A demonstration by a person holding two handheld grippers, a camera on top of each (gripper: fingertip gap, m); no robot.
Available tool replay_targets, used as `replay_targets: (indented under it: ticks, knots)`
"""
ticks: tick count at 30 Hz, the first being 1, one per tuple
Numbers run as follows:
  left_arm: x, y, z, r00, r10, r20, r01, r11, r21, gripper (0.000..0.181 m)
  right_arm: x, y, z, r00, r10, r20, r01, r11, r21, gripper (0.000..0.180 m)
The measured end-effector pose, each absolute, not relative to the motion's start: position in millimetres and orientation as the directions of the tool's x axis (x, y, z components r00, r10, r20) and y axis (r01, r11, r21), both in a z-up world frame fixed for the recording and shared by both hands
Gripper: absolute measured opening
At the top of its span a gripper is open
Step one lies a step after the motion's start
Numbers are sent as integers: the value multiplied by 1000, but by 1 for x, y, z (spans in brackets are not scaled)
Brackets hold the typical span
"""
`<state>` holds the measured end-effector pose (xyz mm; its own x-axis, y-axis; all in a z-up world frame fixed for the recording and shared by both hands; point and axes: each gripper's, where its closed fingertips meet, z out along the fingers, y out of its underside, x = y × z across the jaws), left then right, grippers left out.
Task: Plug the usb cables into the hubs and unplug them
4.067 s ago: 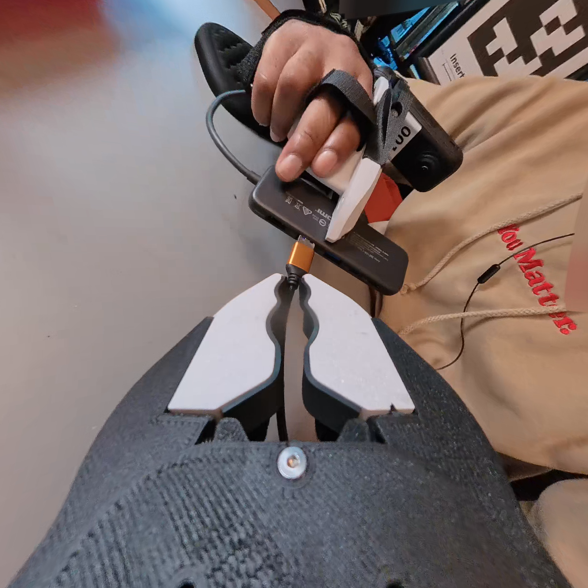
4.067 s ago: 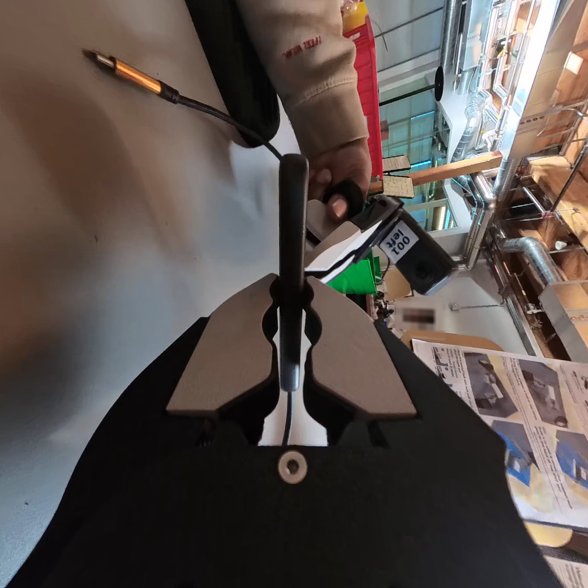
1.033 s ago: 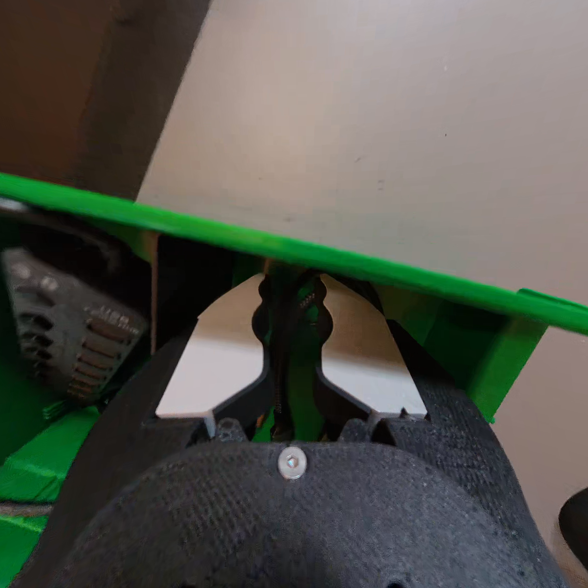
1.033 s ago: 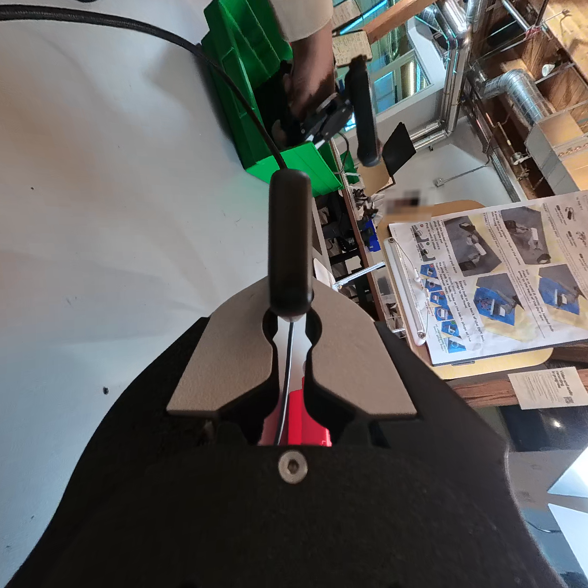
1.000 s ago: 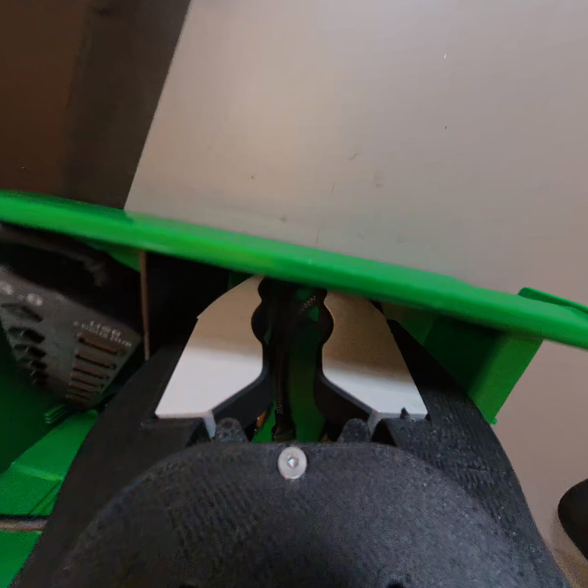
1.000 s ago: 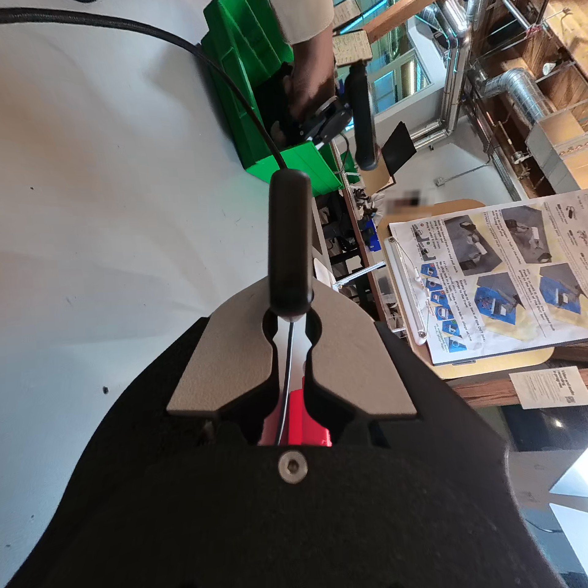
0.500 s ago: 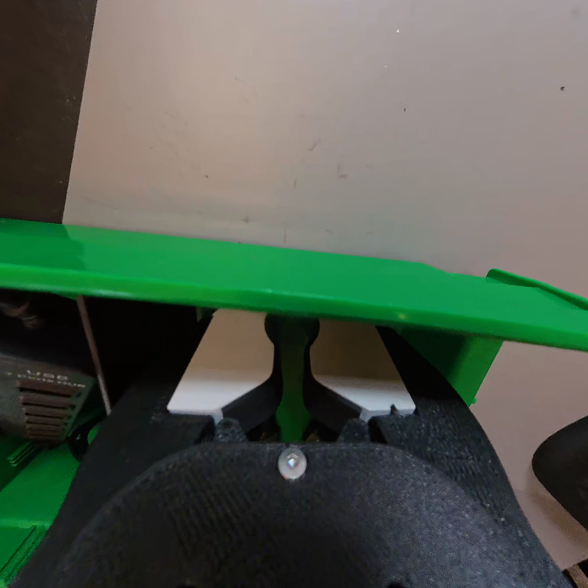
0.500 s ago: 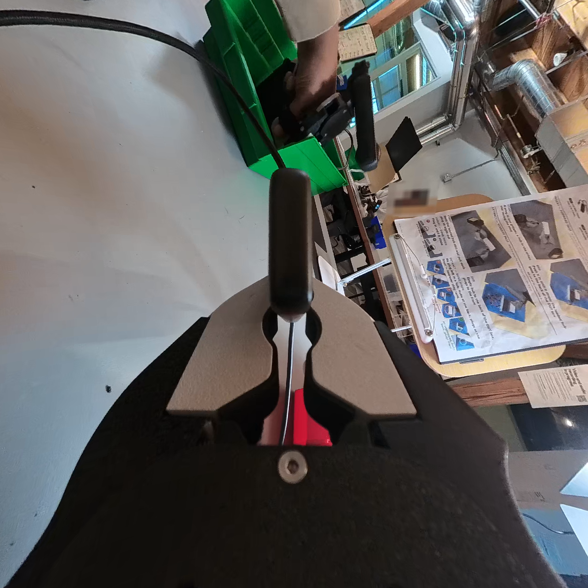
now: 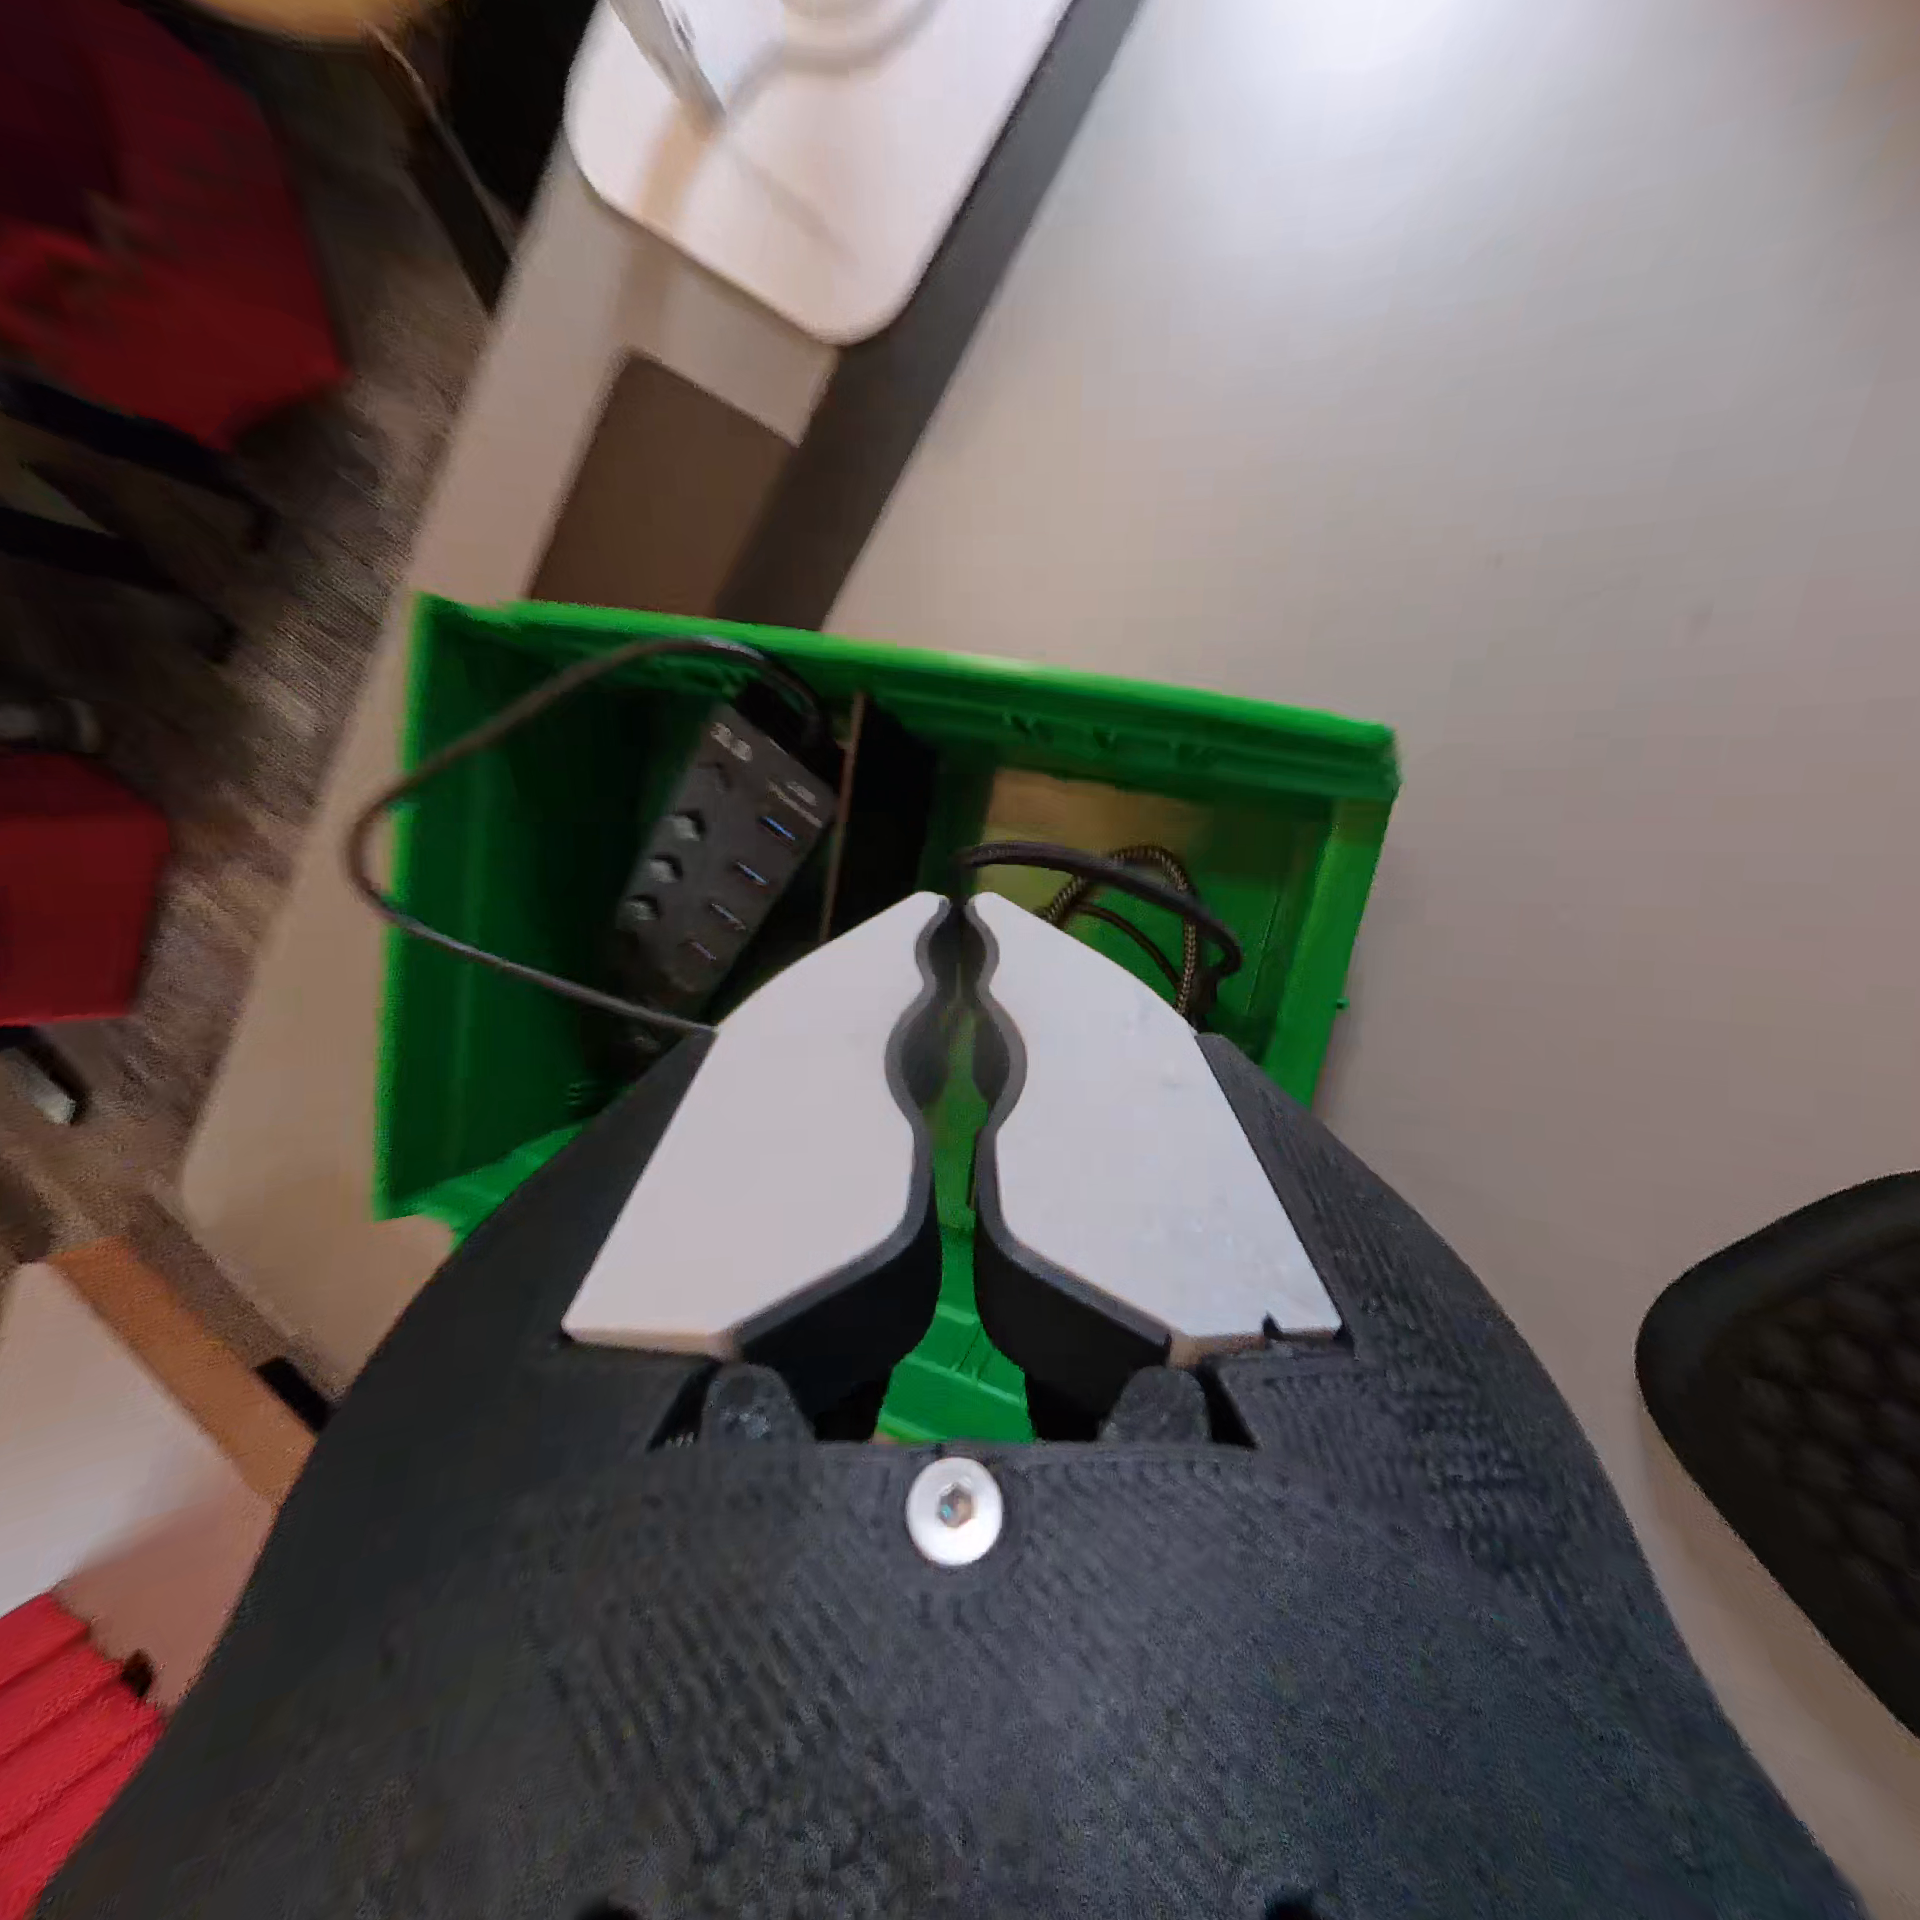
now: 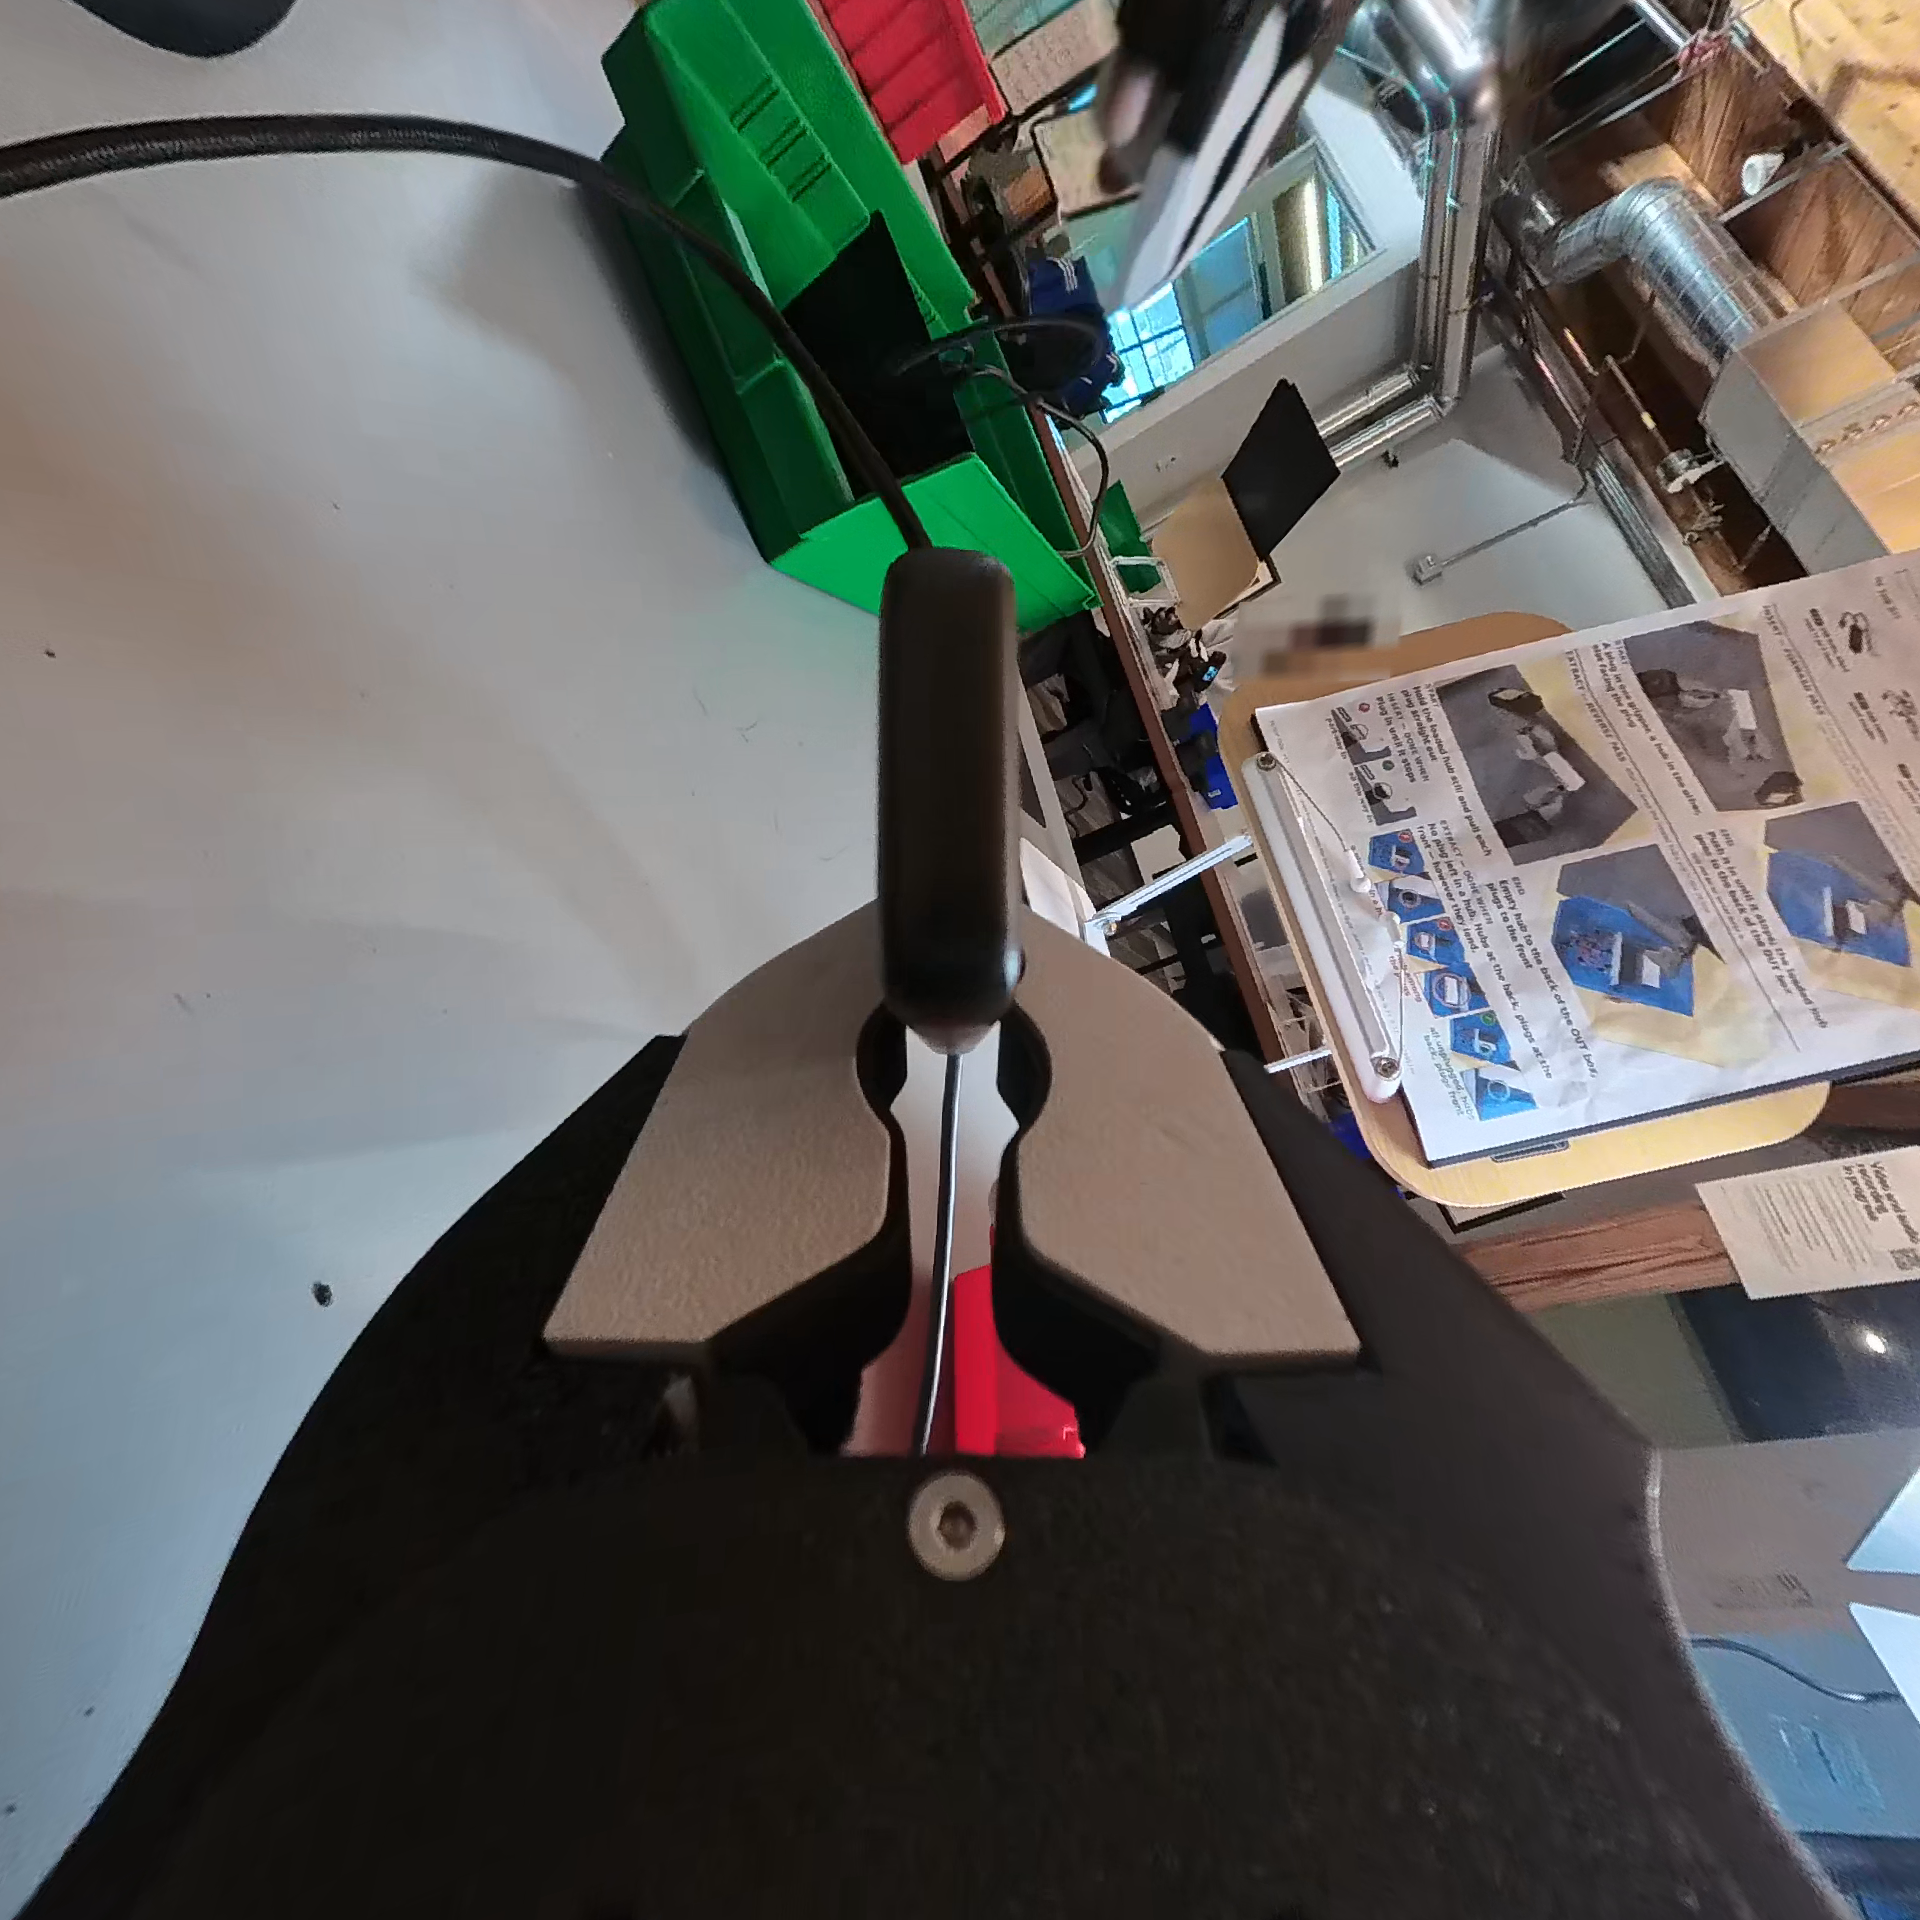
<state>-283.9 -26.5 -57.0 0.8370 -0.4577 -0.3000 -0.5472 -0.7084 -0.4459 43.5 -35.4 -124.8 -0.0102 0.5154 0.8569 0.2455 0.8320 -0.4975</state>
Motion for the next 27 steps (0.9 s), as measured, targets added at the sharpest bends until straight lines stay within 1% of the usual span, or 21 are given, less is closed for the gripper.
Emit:
replay_targets:
  ticks: [1,4,6,9,11,13,15,18,21,24,27]
  knots:
    - [-279,-29,-38,831,-451,-325,-556,-683,-475,0,43,-36,-125,-9,517,856,244,831,-500,12]
    - [-258,-36,8,802,-436,-409,-597,-593,-540,0,43,-35,-125,-6,522,853,246,828,-505,12]
    - [-236,-42,26,787,-444,-428,-616,-524,-588,0,43,-35,-124,-1,522,853,247,827,-505,12]
    - [-208,-51,35,761,-466,-451,-642,-442,-626,0,43,-34,-123,9,528,849,248,822,-513,12]
    - [-195,-56,31,762,-486,-427,-631,-413,-657,0,43,-32,-123,15,533,846,250,817,-519,12]
    - [-192,-57,15,780,-503,-372,-599,-431,-674,0,42,-31,-123,17,538,842,253,813,-525,12]
    - [-199,-53,-9,797,-509,-325,-575,-474,-667,4,42,-31,-124,16,537,843,256,813,-523,12]
    - [-217,-44,-53,810,-517,-276,-562,-552,-616,10,42,-32,-124,10,530,848,256,819,-514,12]
    - [-241,-35,-97,814,-523,-253,-570,-634,-523,16,42,-32,-125,7,526,850,256,821,-510,12]
    - [-267,-28,-135,829,-520,-207,-553,-702,-448,17,43,-31,-124,9,530,848,255,819,-514,12]
    - [-271,-23,-160,832,-544,-107,-530,-723,-444,24,44,-29,-124,8,534,846,256,816,-518,12]
